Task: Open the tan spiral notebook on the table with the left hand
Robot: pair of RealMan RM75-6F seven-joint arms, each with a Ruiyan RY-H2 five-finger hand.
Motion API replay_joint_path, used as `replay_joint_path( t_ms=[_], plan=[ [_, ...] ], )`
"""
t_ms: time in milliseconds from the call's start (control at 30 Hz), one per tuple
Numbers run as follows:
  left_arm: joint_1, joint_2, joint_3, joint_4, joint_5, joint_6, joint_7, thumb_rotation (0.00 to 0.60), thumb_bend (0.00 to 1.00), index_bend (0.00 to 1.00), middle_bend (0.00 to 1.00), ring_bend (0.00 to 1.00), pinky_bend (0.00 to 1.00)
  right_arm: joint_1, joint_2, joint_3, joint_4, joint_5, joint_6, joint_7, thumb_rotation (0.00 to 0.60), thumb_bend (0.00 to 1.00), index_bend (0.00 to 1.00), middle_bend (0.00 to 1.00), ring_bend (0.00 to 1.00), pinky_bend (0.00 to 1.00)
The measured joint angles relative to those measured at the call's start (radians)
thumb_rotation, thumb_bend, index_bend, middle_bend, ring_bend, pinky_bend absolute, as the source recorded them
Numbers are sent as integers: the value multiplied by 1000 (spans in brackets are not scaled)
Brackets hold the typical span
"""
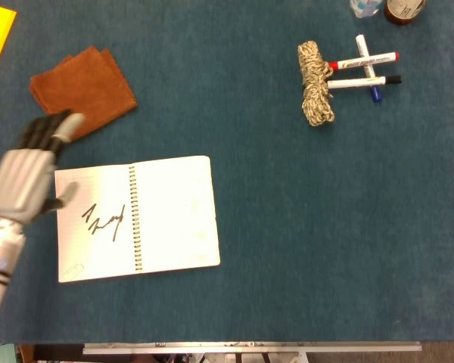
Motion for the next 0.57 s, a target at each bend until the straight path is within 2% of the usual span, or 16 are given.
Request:
replay_joint_path(
  t_ms=[267, 567],
  plan=[
    [159, 11, -5, 13, -39, 168, 1, 600, 279, 37, 38, 0, 0, 4, 4, -4, -31, 3, -3, -43, 600, 186, 258, 242, 151, 280],
    [250, 53, -16, -5, -10, 252, -30, 600, 279, 44, 39, 0, 0, 16, -1, -1, -44, -11, -2, -58, 600, 186, 258, 242, 150, 280]
  ],
)
